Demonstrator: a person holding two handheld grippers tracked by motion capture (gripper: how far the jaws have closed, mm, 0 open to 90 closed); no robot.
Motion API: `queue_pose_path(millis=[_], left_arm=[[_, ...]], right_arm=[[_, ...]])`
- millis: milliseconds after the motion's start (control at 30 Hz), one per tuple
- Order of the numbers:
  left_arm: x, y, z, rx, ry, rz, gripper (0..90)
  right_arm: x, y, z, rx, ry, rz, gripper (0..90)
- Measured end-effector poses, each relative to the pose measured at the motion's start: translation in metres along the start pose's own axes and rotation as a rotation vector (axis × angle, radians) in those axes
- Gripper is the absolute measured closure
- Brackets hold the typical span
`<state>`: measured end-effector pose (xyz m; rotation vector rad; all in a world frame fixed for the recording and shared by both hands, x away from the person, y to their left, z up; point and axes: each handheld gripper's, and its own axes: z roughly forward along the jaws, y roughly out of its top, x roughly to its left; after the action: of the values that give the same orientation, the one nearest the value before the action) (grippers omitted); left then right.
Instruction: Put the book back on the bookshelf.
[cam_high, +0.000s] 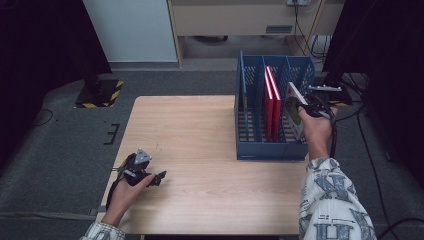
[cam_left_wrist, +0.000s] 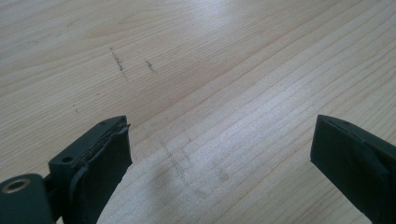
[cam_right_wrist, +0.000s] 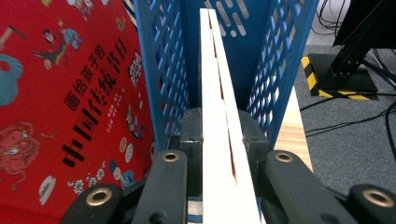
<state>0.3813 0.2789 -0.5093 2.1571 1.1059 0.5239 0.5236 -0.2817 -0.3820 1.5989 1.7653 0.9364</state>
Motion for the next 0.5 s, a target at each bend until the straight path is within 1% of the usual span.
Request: queue_pose_path(millis=[67, 167, 500], left_arm=[[0.0, 0.0, 0.0, 0.001, 0.0, 0.0, 4.2], [0.0, 0.0, 0.0, 0.001, 0.001, -0.002, 4.2], [0.0, 0.0, 0.001, 0.004, -0.002, 0.001, 4.3]], right_arm=[[0.001, -0.002, 0.003, 0.005, -0.002, 0.007, 76.4], [0.002, -0.004, 0.009, 0.014, -0.004, 0.005, 76.4], [0.004, -0.006, 0.016, 0.029, -0.004, -0.004, 76.4]])
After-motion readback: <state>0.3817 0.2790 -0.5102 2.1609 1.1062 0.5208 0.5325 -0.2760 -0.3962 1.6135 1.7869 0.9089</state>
